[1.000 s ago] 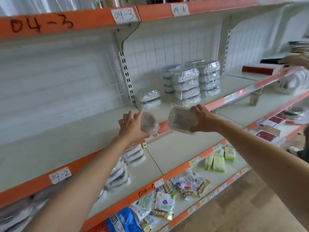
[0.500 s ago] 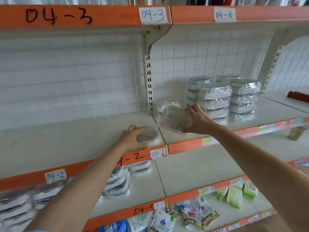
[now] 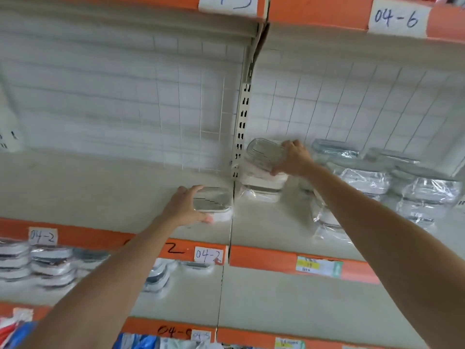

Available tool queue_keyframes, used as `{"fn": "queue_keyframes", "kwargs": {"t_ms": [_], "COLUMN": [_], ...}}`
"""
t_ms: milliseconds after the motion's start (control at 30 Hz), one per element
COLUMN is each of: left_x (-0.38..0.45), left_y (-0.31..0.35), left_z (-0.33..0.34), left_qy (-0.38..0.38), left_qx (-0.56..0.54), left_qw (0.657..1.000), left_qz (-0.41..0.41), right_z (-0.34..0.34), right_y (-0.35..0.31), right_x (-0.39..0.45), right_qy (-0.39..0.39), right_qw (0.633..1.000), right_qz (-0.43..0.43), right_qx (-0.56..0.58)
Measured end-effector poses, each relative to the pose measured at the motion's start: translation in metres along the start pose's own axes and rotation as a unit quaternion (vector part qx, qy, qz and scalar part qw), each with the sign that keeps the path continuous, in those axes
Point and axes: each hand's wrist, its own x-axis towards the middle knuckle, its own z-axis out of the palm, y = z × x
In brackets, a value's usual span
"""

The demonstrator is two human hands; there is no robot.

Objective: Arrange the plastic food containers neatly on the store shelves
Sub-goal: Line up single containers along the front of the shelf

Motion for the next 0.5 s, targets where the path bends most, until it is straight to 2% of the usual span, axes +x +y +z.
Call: {"fn": "queue_keyframes", "kwargs": {"t_ms": [233, 500], "left_x": [0.009, 0.029], "left_y": [0.006, 0.003], "left_z": [-0.002, -0.005], "left_qy": [-0.006, -0.025], "left_qx": [0.042, 0.048], "left_qw": [0.999, 0.998], "left_qz": [-0.023, -0.013], "right_z": [-0.023, -0.025], "right_y": [-0.001, 0.001], "right_x": [0.042, 0.062], "right_qy": [-0.096, -0.094], "right_qw": [0.995, 0.995], "right_qz": [-0.019, -0.031], "right_qx": [-0.015, -0.01]}}
